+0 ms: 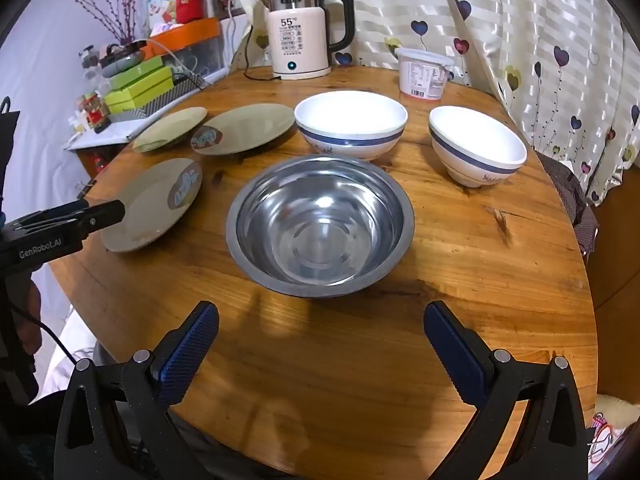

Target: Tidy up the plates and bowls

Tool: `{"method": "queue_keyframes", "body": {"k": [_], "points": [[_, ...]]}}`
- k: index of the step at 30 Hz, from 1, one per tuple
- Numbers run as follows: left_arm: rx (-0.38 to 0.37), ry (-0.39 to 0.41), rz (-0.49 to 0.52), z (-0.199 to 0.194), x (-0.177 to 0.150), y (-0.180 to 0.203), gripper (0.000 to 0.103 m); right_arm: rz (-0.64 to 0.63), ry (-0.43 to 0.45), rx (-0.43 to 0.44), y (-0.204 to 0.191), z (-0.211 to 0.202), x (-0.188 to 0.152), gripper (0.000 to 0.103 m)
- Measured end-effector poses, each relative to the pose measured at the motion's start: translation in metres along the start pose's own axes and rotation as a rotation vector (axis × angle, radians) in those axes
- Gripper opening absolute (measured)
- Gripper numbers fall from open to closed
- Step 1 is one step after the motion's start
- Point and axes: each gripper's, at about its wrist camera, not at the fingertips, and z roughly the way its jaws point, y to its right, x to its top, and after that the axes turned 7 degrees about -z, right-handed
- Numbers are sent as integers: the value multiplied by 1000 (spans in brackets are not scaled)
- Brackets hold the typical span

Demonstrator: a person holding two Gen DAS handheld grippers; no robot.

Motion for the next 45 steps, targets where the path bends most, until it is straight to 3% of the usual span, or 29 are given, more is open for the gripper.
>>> {"method": "queue_keyframes", "body": {"k": [8, 45], "points": [[22, 25, 15, -6, -2, 1, 84, -4, 1, 2, 0, 0, 1, 103], [18, -9, 17, -3, -6, -6, 84, -4, 16, -14, -2, -5, 4, 103]]}}
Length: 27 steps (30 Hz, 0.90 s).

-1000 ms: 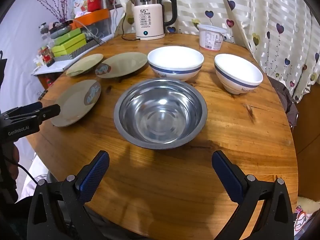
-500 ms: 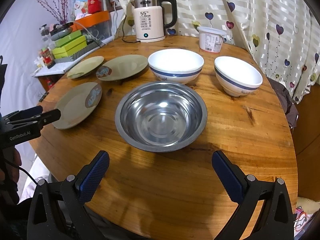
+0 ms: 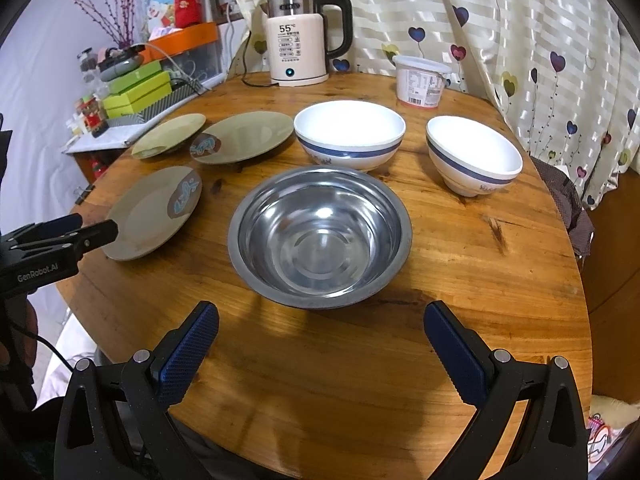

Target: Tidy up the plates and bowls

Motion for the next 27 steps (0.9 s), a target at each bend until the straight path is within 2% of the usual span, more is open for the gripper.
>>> {"method": "queue_keyframes", "body": {"k": [10, 27], "points": [[-26, -10, 2, 1, 0, -1, 84, -7, 8, 18, -4, -2, 3, 103], [-27, -23, -2, 2, 0, 0, 84, -18, 13, 25, -6, -2, 4, 103]]}}
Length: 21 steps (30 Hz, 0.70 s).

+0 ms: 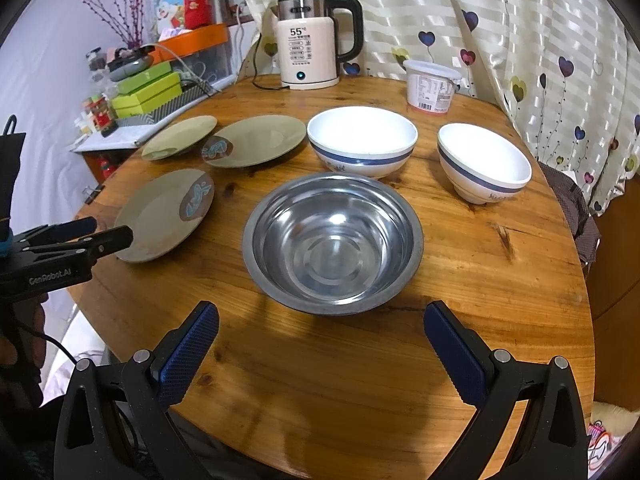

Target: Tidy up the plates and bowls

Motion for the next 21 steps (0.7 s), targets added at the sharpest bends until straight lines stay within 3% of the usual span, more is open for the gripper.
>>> {"method": "queue_keyframes", "body": {"k": [21], "points": [[3, 2, 0, -1, 1, 0, 84, 18, 4, -2, -1, 1, -1, 103]]}}
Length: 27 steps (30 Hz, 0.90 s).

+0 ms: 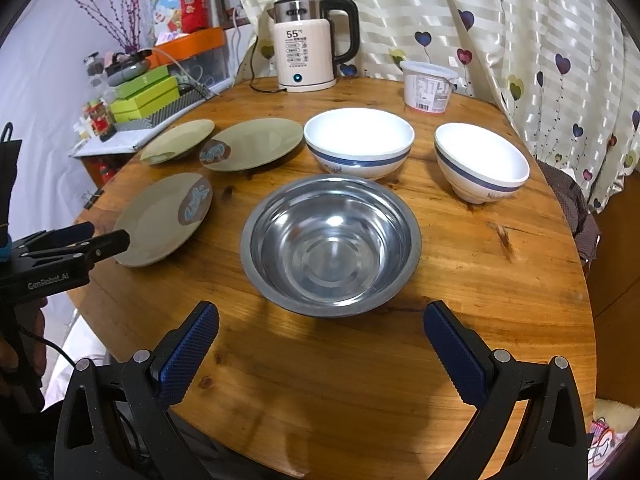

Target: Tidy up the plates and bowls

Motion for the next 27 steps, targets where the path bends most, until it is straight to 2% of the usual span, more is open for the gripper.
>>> {"method": "queue_keyframes", "body": {"k": [9, 27], "points": [[-6, 2, 0, -1, 0, 0, 84, -16, 3, -25, 1, 0, 0, 103], [-27, 1, -4, 1, -1, 1, 84, -31, 7, 34, -10, -2, 6, 103]]}}
